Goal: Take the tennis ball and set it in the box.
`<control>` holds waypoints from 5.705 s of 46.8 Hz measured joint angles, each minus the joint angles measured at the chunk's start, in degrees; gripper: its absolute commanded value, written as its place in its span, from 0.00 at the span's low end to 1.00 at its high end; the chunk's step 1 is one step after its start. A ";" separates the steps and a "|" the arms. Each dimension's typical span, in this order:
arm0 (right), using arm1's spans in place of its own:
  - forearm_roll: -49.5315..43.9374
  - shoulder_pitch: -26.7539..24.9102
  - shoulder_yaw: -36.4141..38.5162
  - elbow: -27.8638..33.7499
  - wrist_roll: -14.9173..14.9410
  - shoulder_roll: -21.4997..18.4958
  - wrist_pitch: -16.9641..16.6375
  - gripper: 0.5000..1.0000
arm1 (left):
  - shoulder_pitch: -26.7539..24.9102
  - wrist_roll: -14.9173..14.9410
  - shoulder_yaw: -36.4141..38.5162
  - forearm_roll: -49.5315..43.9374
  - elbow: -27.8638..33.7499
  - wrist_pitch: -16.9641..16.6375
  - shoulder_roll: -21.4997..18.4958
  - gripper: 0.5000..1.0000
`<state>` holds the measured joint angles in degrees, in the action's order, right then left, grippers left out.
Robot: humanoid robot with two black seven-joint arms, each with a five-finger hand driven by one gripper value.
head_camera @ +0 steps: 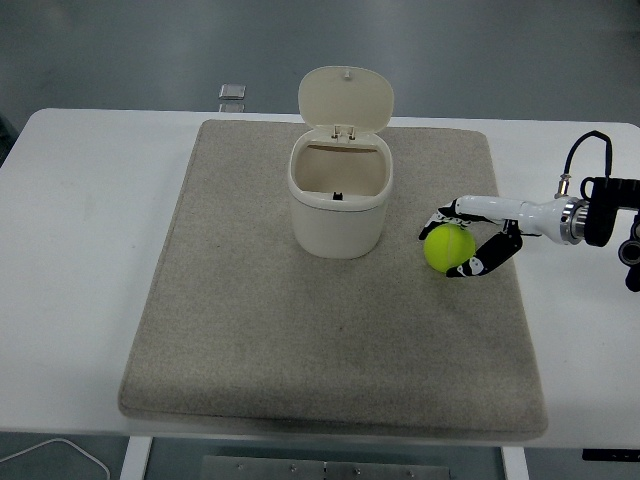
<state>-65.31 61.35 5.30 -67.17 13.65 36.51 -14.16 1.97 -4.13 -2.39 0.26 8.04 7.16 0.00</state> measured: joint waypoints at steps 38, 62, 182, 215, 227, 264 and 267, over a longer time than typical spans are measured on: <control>15.13 12.64 7.60 -3.40 1.03 3.32 -16.54 0.00 | 0.04 0.00 0.00 0.00 0.00 0.01 0.00 0.99; 15.68 14.04 6.68 -0.72 0.67 -6.43 -6.58 0.00 | 0.05 0.00 0.01 0.00 -0.01 0.01 0.00 0.99; 28.99 14.61 4.95 2.23 -5.84 3.44 -20.46 0.72 | 0.01 0.00 0.00 0.00 0.02 0.05 0.00 0.99; 57.26 7.48 5.73 22.21 -7.83 -3.61 -9.94 0.72 | 0.00 0.00 0.01 0.00 0.02 0.05 0.00 0.99; 62.91 2.72 10.79 30.19 -7.46 -9.96 -9.03 0.72 | 0.03 0.00 0.02 0.00 0.04 0.05 0.00 0.99; 68.84 -5.12 18.86 32.72 -7.20 -14.75 -9.28 0.86 | 0.01 0.00 0.01 0.00 -0.02 0.04 0.00 0.99; 68.84 -5.18 18.87 32.65 -7.20 -14.91 -9.37 0.86 | 0.03 0.00 0.01 0.00 -0.04 0.06 0.00 0.99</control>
<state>3.52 56.17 24.17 -34.52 6.45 21.60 -23.52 2.01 -4.13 -2.37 0.26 8.01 7.22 0.00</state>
